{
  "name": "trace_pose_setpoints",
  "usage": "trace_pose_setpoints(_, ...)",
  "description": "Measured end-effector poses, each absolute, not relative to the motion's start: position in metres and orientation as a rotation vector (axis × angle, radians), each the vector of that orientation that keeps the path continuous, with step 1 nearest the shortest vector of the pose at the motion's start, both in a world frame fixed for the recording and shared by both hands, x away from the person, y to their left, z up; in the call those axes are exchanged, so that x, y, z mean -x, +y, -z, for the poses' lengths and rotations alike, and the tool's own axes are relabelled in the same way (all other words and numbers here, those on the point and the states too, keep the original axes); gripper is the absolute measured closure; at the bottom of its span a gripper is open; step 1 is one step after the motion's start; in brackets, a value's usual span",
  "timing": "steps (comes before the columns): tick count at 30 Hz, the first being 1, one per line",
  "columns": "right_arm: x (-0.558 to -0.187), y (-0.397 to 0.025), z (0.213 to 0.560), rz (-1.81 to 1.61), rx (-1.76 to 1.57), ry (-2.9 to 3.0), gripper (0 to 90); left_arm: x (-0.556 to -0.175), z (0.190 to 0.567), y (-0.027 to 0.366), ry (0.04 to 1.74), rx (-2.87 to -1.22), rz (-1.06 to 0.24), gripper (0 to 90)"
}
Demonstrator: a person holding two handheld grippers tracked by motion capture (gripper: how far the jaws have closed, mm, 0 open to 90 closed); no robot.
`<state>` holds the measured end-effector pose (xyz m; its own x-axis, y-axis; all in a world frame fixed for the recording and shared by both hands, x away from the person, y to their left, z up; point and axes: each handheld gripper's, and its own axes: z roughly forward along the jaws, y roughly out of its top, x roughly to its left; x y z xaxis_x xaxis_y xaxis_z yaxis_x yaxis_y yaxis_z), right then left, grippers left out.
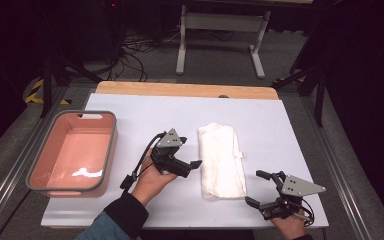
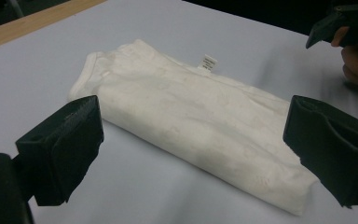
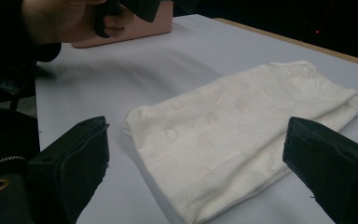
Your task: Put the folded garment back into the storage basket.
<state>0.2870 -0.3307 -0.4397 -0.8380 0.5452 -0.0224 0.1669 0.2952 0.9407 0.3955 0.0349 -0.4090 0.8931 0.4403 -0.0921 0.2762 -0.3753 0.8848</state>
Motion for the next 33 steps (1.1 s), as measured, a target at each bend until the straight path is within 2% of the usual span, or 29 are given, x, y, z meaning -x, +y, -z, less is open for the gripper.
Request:
trace_pose_setpoints(12,-0.277,-0.335,0.441,-1.526,-0.667,2.229,8.0,-0.424,0.406,0.011,0.577,-2.020,-0.180,5.3)
trace_pose_setpoints(18,-0.278,-0.337,0.440,-1.538,-0.664,2.222,7.9,-0.436,0.408,-0.003,0.702,-2.079,-0.222,5.8)
trace_pose_setpoints(27,-0.282,-0.336,0.440,-1.543,-0.655,2.231,7.8,-0.451,0.412,-0.011,0.774,-2.074,-0.165,5.4)
trace_pose_setpoints(33,-0.283,-0.336,0.440,-1.546,-0.651,2.230,7.9,-0.461,0.419,-0.015,0.814,-2.095,-0.145,9.3)
